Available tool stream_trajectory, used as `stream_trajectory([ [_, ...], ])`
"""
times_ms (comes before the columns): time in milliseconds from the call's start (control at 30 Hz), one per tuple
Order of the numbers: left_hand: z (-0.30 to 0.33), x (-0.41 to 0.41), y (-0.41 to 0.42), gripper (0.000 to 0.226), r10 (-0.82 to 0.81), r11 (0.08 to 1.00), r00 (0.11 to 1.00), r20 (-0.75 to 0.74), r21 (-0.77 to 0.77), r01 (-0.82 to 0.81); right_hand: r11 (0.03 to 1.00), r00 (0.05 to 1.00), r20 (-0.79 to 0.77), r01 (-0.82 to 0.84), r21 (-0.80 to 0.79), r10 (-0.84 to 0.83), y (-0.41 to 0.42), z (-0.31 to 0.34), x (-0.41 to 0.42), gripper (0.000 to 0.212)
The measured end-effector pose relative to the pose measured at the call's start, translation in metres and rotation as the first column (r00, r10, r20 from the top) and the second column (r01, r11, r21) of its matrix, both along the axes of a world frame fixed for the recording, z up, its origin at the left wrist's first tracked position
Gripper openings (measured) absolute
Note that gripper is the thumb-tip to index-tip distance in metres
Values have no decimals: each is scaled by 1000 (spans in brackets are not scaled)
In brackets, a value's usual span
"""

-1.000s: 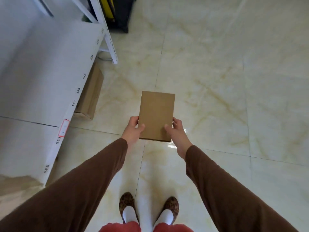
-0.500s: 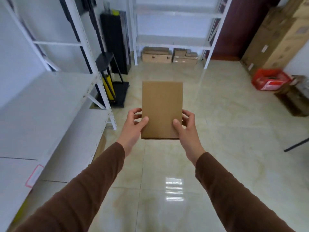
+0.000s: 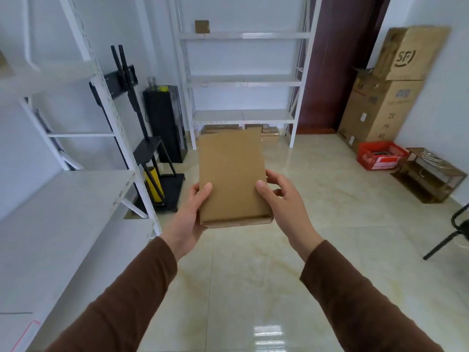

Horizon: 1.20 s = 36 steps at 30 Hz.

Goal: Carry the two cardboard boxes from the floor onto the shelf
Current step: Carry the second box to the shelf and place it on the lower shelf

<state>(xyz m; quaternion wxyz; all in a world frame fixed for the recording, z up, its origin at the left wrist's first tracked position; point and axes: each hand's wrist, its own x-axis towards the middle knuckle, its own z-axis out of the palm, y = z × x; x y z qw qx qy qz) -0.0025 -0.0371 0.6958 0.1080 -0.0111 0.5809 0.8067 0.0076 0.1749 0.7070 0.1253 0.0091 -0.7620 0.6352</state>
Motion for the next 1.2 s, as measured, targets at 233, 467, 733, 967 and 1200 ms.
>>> stream_trajectory([
  [233,-13,-91,-6,63,-17,997,983,182,-72,31,992,984,161,-64,-111,81,0,-8,-90,45],
  [467,-22,-213,-25,56,-98,991,952,291,113,67,973,967,213,-98,-208,143,-16,-9,-209,48],
  [733,-11,-330,7,86,-84,911,980,-178,-412,4,930,942,317,18,-367,107,0,-35,-315,56],
  [967,0,-437,54,100,-188,633,903,-387,-751,-190,853,961,257,46,-519,105,39,-62,-436,54],
  [1200,21,-578,80,79,-81,965,997,-15,-251,74,989,998,10,-55,-134,57,93,-56,-577,62],
])
